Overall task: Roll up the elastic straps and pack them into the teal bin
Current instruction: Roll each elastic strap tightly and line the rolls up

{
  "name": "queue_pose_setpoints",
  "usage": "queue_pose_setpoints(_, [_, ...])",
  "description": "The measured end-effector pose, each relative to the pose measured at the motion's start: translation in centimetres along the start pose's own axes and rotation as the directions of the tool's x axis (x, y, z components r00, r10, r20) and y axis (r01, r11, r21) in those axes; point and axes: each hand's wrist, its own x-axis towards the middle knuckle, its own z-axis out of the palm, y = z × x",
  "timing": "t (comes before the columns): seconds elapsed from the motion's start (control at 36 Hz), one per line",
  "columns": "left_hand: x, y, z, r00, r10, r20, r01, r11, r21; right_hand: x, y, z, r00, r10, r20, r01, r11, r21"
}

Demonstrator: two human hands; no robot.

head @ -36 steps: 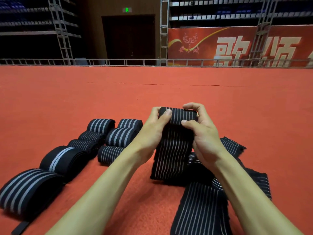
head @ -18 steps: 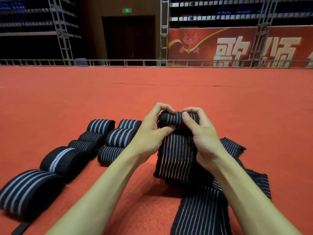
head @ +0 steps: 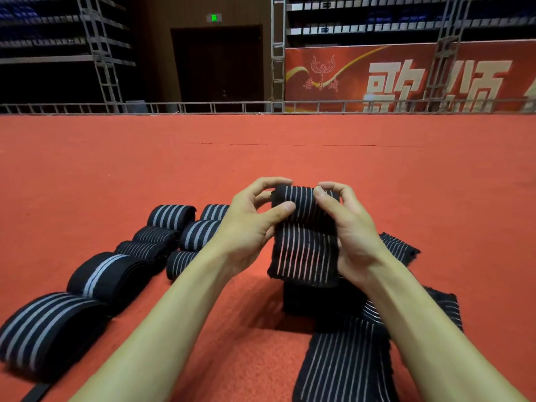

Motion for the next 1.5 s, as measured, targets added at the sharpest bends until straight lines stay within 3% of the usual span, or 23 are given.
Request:
queue_pose_setpoints(0.11, [-0.2,0.1,0.0,1.0,-0.014,0.025,0.014,1.0,-0.003,0.0,0.0,-0.3,0.999,-0.021,-0.04,0.019,0.999,-0.051])
queue_pose_setpoints(0.28, [-0.1,0.0,0.4,0.975,-0.224,0.017,0.223,0.974,0.026,0.0,-0.2,-0.4,0.997,-0.071,-0.016,0.07,0.994,-0.084])
queue_pose_setpoints(0.56, [0.0,-0.1,-0.4,0.998,-0.059,-0.023,0.058,0.998,-0.032,0.3,0.3,-0.6,0.999,-0.018,-0.036,0.015,0.997,-0.081])
queue_pose_setpoints(0.81, [-0.1,0.1,-0.2,0.977,-0.214,-0.006,0.213,0.975,-0.07,0.3,0.5,-1.3,0.993,-0.11,-0.045,0.103,0.985,-0.14])
queue_pose_setpoints(1.0, [0.3,-0.5,-1.1,0.988,-0.135,-0.07,0.133,0.99,-0.039,0.4,0.7,-1.6,0.999,-0.037,-0.038,0.031,0.989,-0.147])
queue_pose_setpoints(1.28, [-2.6,-1.7,-2.8,0.972,-0.182,-0.145,0.193,0.979,0.065,-1.8,2.0,-1.2,0.999,-0.014,-0.029,0.001,0.913,-0.408])
queue_pose_setpoints(1.5, [-10.0,-0.2,-6.9,0.942,-0.236,-0.239,0.291,0.93,0.226,-5.3,6.5,2.4,0.997,0.04,0.064,0.012,0.752,-0.659])
